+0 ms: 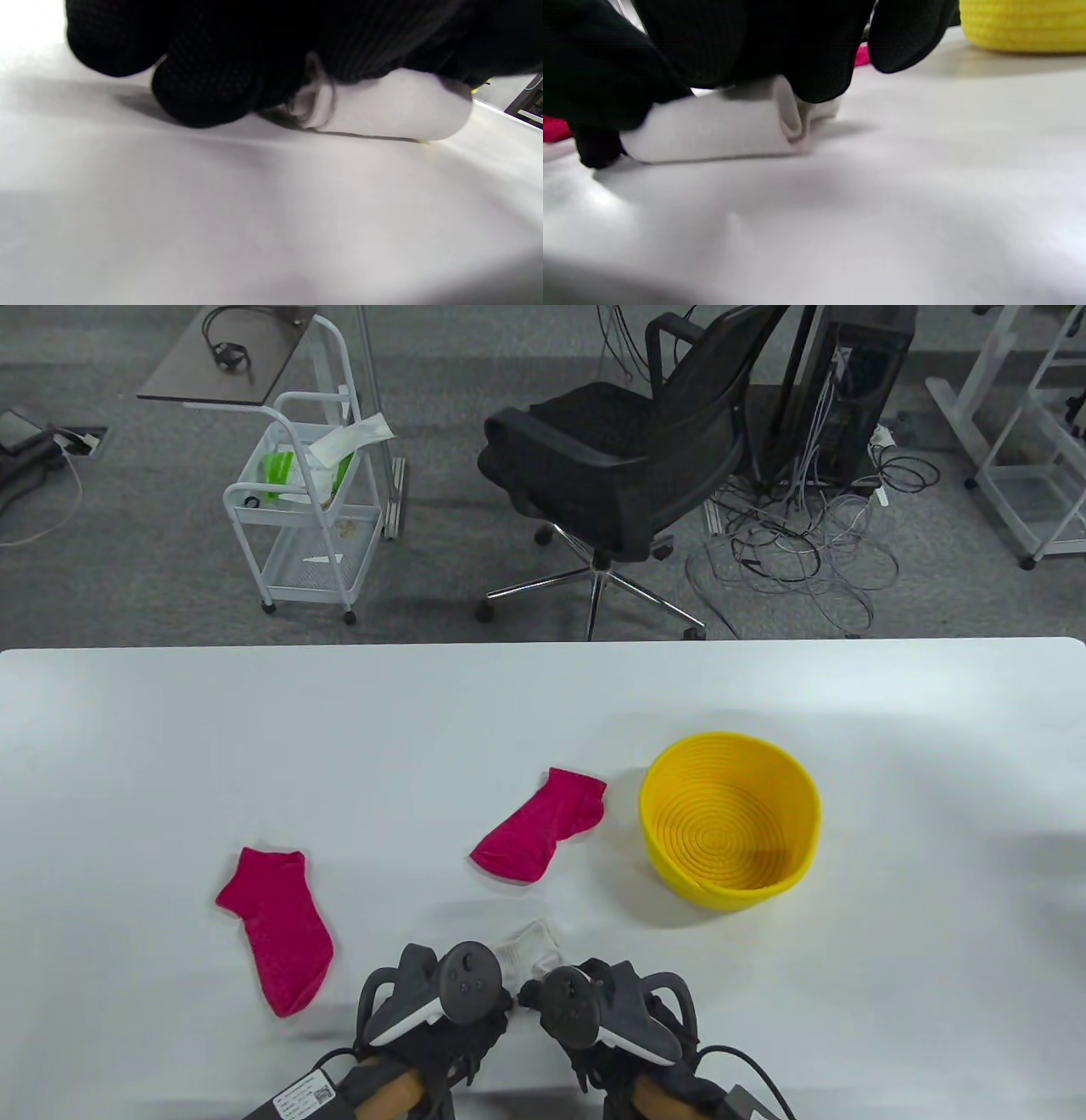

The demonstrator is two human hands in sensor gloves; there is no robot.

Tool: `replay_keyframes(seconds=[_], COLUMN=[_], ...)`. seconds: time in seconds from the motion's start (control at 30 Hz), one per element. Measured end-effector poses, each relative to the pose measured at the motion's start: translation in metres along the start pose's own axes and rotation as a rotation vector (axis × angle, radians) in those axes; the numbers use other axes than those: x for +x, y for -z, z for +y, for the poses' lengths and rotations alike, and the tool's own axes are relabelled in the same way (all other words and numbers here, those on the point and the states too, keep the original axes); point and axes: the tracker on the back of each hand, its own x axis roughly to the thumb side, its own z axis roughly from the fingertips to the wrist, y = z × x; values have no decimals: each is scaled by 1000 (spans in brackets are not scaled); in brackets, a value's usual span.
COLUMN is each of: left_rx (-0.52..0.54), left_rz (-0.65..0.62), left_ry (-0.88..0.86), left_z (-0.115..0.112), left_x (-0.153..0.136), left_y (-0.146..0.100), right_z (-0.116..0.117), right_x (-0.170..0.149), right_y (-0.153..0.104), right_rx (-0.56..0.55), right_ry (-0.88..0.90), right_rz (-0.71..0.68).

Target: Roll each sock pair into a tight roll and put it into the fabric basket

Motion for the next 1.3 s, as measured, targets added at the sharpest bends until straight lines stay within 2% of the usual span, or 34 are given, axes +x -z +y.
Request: replay_keyframes(seconds=[0.13, 0.27, 0.43, 0.6, 0.73, 0.97, 1.1, 1.3], left_rx=[-1, 10, 8, 92, 78, 29, 67, 54], left_rz=[6, 3, 13, 27, 9, 20, 4, 8], left_ry=[-15, -25, -43, -39, -47, 8, 9, -19], left_z=[0, -1, 1, 12, 14, 4, 0, 0], left_x=[-1, -2, -4, -3, 0, 1, 0, -2], left_y=[1, 1, -1, -8, -10, -4, -1, 1], right_z=[-2, 5, 10, 14, 16, 16, 16, 9], right_x=[6, 5, -3, -3, -3, -3, -7, -9], right_y=[-3, 1, 5, 5, 7, 8, 9, 5], right_rx=[-17, 72, 115, 131, 120, 81, 83, 35], right_ry=[-11, -44, 1, -14, -12, 23, 70, 93], right_rz=[-39, -31, 11, 28, 48, 87, 107, 75])
